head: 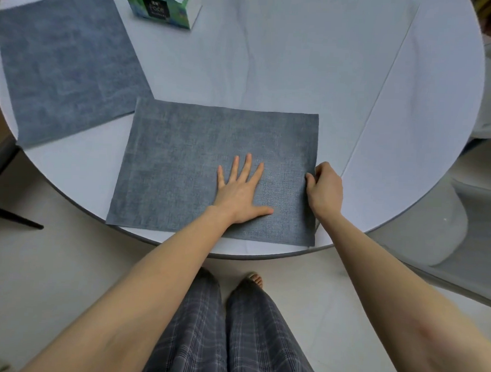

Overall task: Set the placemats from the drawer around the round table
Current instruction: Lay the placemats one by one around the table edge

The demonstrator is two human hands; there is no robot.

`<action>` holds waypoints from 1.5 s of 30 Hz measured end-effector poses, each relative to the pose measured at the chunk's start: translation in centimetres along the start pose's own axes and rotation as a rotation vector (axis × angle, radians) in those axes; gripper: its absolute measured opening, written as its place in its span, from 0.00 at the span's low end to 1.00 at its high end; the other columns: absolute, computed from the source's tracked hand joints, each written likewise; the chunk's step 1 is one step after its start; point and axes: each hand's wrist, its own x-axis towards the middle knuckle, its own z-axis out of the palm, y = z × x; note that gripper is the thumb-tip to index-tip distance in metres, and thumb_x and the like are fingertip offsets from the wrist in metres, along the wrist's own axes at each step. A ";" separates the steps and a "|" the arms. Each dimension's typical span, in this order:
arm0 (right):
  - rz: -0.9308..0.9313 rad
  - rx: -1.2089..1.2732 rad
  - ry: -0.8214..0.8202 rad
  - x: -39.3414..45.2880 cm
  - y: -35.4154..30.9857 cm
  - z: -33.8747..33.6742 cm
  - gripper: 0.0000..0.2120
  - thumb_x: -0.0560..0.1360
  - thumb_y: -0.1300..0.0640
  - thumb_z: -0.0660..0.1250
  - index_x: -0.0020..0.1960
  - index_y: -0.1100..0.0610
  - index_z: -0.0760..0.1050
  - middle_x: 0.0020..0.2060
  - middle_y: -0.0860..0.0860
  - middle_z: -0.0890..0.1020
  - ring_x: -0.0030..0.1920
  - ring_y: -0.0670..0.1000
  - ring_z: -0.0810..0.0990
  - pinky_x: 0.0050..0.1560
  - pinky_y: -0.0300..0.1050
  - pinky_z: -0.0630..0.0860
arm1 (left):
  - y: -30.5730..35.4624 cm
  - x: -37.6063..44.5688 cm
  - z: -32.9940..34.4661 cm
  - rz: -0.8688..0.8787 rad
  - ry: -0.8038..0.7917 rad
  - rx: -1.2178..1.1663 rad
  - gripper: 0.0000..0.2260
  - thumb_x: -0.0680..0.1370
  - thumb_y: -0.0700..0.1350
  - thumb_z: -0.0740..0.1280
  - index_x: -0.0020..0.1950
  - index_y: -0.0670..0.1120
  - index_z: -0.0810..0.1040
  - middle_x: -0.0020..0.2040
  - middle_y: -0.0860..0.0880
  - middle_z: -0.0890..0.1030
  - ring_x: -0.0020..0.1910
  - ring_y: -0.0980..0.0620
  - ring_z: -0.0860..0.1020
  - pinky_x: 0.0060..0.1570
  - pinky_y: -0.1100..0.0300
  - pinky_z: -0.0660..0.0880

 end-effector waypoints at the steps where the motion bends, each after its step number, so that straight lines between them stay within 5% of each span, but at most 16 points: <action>1: 0.019 0.003 0.007 -0.1 -0.2 -0.1 0.06 0.78 0.58 0.61 0.50 0.61 0.69 0.48 0.57 0.76 0.44 0.57 0.72 0.42 0.46 0.65 | -0.6 -0.5 0.1 0.002 0.026 -0.035 0.46 0.72 0.69 0.63 0.79 0.52 0.40 0.78 0.47 0.35 0.76 0.45 0.34 0.73 0.39 0.34; 4: -0.010 -0.067 0.119 -1.2 -1.1 -0.4 0.16 0.75 0.58 0.66 0.60 0.62 0.67 0.58 0.58 0.72 0.56 0.59 0.73 0.48 0.49 0.68 | -3.7 -3.1 0.5 -0.030 0.246 -0.220 0.36 0.76 0.59 0.65 0.78 0.48 0.55 0.80 0.46 0.49 0.78 0.47 0.44 0.75 0.48 0.38; 6: -0.200 -0.146 0.142 -2.8 -2.8 0.6 0.21 0.73 0.57 0.69 0.62 0.62 0.68 0.60 0.59 0.72 0.58 0.60 0.71 0.55 0.52 0.69 | -6.9 -5.2 0.2 -0.099 0.465 -0.334 0.26 0.77 0.52 0.66 0.73 0.44 0.68 0.75 0.43 0.64 0.76 0.44 0.59 0.76 0.49 0.48; 10: -0.582 -0.201 -0.123 -8.0 -8.6 5.7 0.23 0.74 0.50 0.67 0.65 0.60 0.69 0.66 0.59 0.71 0.66 0.60 0.69 0.64 0.54 0.66 | -14.7 -9.4 -1.7 -0.449 0.755 -0.401 0.17 0.76 0.46 0.68 0.64 0.42 0.76 0.62 0.42 0.74 0.61 0.41 0.71 0.65 0.51 0.65; 13: -0.759 -0.308 -0.296 -11.3 -12.5 10.1 0.30 0.76 0.42 0.60 0.72 0.57 0.64 0.75 0.58 0.60 0.76 0.59 0.56 0.75 0.54 0.50 | -19.6 -11.3 -3.0 -0.657 0.702 -0.451 0.16 0.75 0.46 0.70 0.60 0.40 0.78 0.63 0.40 0.73 0.63 0.40 0.70 0.65 0.55 0.62; 16: -0.726 -0.420 -0.384 -13.2 -14.4 13.4 0.37 0.76 0.34 0.54 0.78 0.51 0.50 0.78 0.54 0.46 0.78 0.54 0.41 0.75 0.53 0.35 | -22.4 -12.1 -3.3 -0.627 0.551 -0.485 0.15 0.74 0.47 0.72 0.55 0.37 0.81 0.68 0.37 0.69 0.69 0.41 0.68 0.68 0.60 0.59; 21: -0.572 -0.494 -0.357 -14.5 -14.5 16.2 0.40 0.73 0.29 0.47 0.78 0.47 0.41 0.78 0.51 0.40 0.76 0.52 0.35 0.75 0.57 0.35 | -22.8 -12.1 -2.9 -0.545 0.432 -0.554 0.10 0.74 0.42 0.72 0.50 0.36 0.83 0.76 0.36 0.59 0.76 0.48 0.60 0.68 0.68 0.55; 31: -0.462 -0.514 -0.292 -15.5 -15.3 17.4 0.46 0.67 0.23 0.42 0.77 0.45 0.38 0.77 0.50 0.38 0.77 0.53 0.35 0.74 0.59 0.34 | -23.9 -11.6 -2.7 -0.546 0.394 -0.633 0.06 0.75 0.41 0.72 0.49 0.40 0.85 0.79 0.43 0.50 0.78 0.51 0.54 0.69 0.65 0.56; 45: -0.434 -0.520 -0.285 -15.3 -14.0 16.4 0.46 0.67 0.22 0.44 0.77 0.44 0.38 0.77 0.48 0.38 0.77 0.52 0.35 0.74 0.60 0.35 | -23.1 -11.4 -2.5 -0.479 0.345 -0.658 0.07 0.74 0.44 0.73 0.50 0.43 0.85 0.79 0.39 0.45 0.78 0.44 0.45 0.75 0.55 0.41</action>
